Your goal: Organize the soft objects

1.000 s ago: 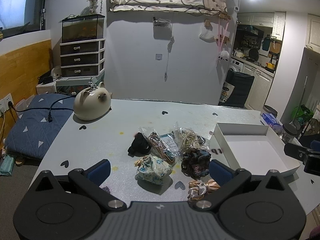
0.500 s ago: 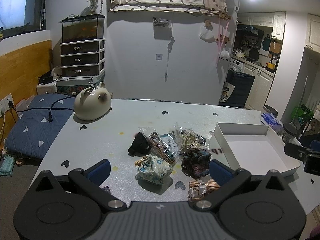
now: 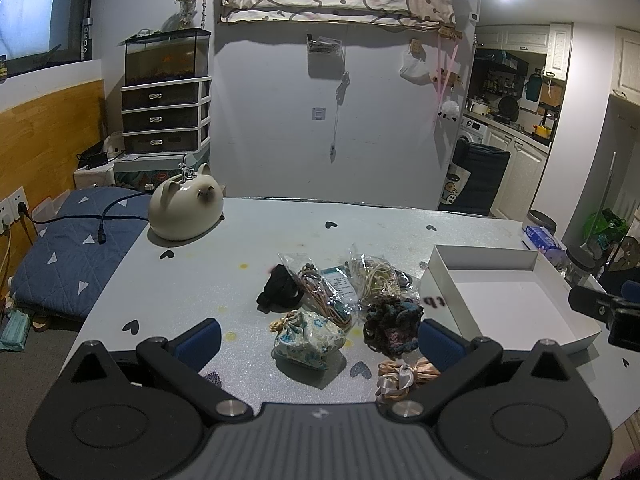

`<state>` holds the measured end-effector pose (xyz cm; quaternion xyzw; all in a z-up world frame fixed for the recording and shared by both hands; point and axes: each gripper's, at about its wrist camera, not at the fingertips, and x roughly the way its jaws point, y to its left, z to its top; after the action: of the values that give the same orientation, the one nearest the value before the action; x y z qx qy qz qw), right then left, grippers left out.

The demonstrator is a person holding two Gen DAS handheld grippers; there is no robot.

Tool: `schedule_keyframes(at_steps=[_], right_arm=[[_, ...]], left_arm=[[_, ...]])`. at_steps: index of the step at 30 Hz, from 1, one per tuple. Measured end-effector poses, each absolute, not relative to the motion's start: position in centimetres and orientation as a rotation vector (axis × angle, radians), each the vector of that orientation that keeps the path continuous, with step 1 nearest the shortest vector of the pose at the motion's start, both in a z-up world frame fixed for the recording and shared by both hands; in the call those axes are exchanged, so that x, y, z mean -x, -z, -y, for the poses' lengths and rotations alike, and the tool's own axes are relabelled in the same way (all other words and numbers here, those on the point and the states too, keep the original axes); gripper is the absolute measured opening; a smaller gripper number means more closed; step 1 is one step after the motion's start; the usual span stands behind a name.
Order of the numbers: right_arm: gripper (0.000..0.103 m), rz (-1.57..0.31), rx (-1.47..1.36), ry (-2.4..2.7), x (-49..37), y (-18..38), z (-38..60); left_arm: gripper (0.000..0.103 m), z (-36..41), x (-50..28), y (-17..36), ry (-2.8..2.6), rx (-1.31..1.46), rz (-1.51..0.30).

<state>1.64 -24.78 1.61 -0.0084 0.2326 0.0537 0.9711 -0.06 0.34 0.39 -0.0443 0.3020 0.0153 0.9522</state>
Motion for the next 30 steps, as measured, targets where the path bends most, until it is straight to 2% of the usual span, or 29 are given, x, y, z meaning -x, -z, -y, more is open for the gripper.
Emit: schedule_keyframes(at_steps=[30], right_arm=[[0.103,-0.463,0.024,-0.142,-3.5,-1.8,25.0]], left_arm=[[0.103,-0.8,-1.6,-1.1,-0.057,0.062,-0.587]])
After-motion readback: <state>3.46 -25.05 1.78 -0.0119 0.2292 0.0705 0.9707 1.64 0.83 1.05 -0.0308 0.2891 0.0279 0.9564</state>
